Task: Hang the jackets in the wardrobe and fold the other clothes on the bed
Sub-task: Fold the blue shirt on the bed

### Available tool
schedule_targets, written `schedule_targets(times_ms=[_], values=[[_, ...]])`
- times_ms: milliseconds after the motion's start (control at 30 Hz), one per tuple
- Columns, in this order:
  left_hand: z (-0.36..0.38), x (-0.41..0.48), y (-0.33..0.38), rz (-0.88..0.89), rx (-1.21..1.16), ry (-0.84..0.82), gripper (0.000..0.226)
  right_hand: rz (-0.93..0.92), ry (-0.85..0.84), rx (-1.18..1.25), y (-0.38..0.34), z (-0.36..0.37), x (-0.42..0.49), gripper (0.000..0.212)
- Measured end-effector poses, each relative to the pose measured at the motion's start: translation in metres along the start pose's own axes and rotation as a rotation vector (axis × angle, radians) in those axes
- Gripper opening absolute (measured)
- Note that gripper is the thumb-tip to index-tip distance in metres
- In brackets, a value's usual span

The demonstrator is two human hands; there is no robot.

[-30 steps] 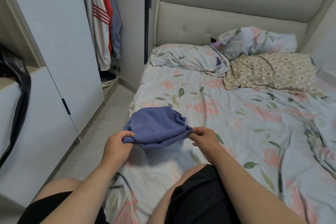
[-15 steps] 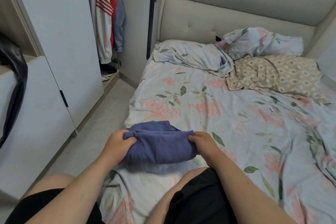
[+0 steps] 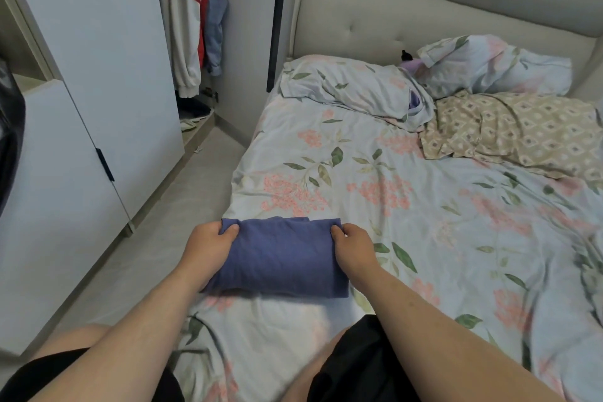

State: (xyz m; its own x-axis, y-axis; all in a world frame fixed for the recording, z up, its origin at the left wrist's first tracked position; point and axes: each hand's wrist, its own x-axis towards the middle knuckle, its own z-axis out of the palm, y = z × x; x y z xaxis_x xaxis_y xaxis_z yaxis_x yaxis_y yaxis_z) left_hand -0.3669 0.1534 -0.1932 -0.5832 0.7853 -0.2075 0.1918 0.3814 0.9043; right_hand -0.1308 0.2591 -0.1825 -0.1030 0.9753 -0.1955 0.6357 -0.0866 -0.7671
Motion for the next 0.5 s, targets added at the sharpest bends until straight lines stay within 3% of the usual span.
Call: schedule_targets(times_ms=[500], values=[[0.027,0.046,-0.011,0.011,0.332,0.011,0.037,0.067,0.068,-0.178,0.033,0.024,0.038,0.044]])
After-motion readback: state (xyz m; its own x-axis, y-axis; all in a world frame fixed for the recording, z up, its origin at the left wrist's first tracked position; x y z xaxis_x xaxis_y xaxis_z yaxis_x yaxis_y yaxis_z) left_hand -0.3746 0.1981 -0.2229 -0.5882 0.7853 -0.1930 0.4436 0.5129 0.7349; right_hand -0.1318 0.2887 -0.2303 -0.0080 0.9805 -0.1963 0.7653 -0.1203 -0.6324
